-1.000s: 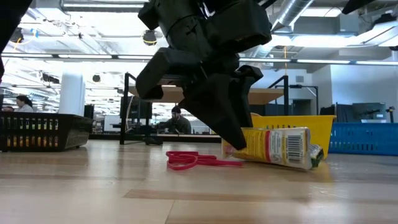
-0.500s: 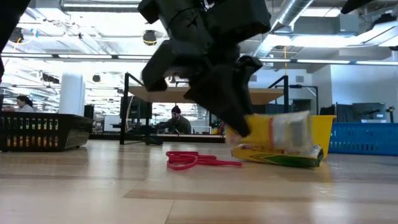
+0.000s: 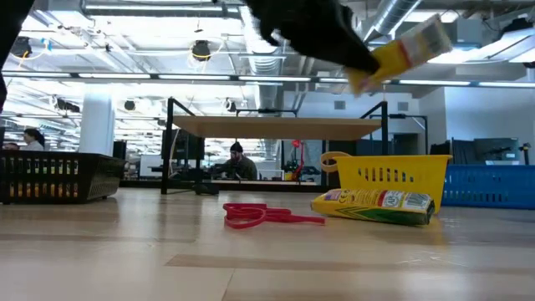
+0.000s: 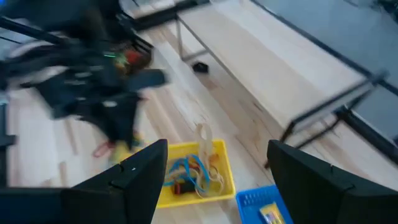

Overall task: Pick & Place Office Desk Supplies
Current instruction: Put the yellow crayon box into the blue bin

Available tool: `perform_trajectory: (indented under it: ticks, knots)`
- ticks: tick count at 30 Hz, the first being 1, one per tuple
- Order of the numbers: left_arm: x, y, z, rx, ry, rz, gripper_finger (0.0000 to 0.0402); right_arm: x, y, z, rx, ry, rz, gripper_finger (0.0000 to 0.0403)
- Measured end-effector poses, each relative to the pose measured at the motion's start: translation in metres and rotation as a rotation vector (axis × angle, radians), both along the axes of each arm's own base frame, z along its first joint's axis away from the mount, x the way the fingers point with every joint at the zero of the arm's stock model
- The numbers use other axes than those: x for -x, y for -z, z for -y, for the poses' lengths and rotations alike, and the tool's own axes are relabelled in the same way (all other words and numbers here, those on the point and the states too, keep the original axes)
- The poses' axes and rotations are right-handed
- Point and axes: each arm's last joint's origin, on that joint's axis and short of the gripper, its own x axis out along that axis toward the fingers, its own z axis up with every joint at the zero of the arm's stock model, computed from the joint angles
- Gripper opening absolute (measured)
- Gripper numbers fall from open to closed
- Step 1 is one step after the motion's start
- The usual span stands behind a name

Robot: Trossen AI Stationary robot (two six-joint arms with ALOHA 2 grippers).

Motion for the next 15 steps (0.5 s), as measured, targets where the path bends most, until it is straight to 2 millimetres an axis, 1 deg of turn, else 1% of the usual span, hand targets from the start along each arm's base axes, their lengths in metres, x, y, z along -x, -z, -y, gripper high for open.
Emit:
perform_trajectory:
  ticks: [3, 7, 9, 11, 15]
  knots:
    - [-0.011, -0.011, -0.027, 0.020, -0.047, 0.129, 0.0067, 0.006, -0.009, -0.004, -0.001, -0.039, 0.043, 0.0274]
    - [-0.018, -0.022, -0.073, 0.093, -0.086, 0.243, 0.0068, 0.012, -0.013, -0.009, -0.016, -0.073, 0.081, 0.0274]
    - [-0.020, -0.028, -0.092, 0.133, -0.101, 0.312, 0.0068, 0.014, -0.013, -0.011, -0.009, -0.088, 0.091, 0.0274]
    - [-0.021, -0.034, -0.105, 0.171, -0.093, 0.372, 0.0067, 0.015, -0.013, -0.012, -0.003, -0.098, 0.099, 0.0274]
    - [-0.024, -0.039, -0.115, 0.183, -0.086, 0.462, 0.0066, 0.015, -0.011, -0.012, 0.033, -0.099, 0.072, 0.0274]
